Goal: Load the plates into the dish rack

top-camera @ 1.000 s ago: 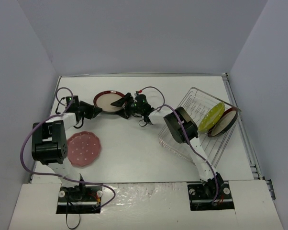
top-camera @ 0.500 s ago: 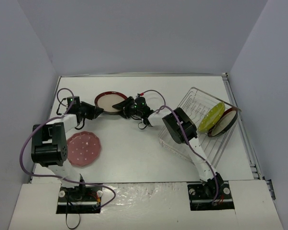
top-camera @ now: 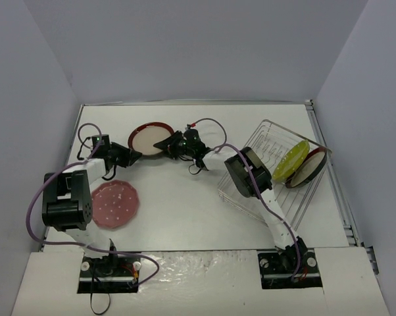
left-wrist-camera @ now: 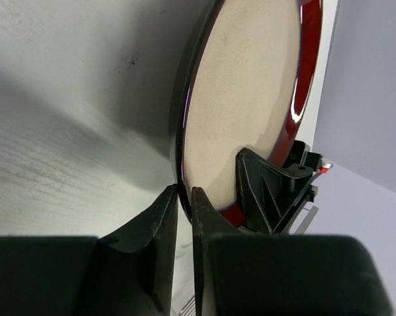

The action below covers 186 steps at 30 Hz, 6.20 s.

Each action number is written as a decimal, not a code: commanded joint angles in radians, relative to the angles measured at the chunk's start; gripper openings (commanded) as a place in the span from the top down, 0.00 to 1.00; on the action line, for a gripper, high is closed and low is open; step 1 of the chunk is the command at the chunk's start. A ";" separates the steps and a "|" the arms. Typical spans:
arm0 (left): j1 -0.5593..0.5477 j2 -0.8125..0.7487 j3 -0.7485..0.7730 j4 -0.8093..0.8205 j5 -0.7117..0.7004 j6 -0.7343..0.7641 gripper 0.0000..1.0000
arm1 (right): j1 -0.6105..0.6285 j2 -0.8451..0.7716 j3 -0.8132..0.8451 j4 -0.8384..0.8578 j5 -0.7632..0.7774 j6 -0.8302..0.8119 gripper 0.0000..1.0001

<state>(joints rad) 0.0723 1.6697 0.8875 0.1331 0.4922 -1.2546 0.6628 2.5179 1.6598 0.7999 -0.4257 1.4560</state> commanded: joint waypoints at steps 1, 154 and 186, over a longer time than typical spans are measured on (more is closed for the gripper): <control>-0.011 -0.170 0.084 0.096 0.123 0.075 0.82 | 0.008 -0.128 0.039 -0.167 0.070 -0.258 1.00; -0.195 -0.320 0.128 -0.178 -0.098 0.357 0.52 | -0.530 -0.976 -0.426 -1.160 0.833 -0.763 1.00; -0.193 -0.358 0.139 -0.208 -0.109 0.350 0.52 | -0.421 -1.125 -0.463 -1.258 0.961 -0.697 0.54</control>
<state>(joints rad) -0.1177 1.3666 0.9840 -0.1013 0.3874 -0.9112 0.2124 1.4611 1.1389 -0.4146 0.4375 0.7357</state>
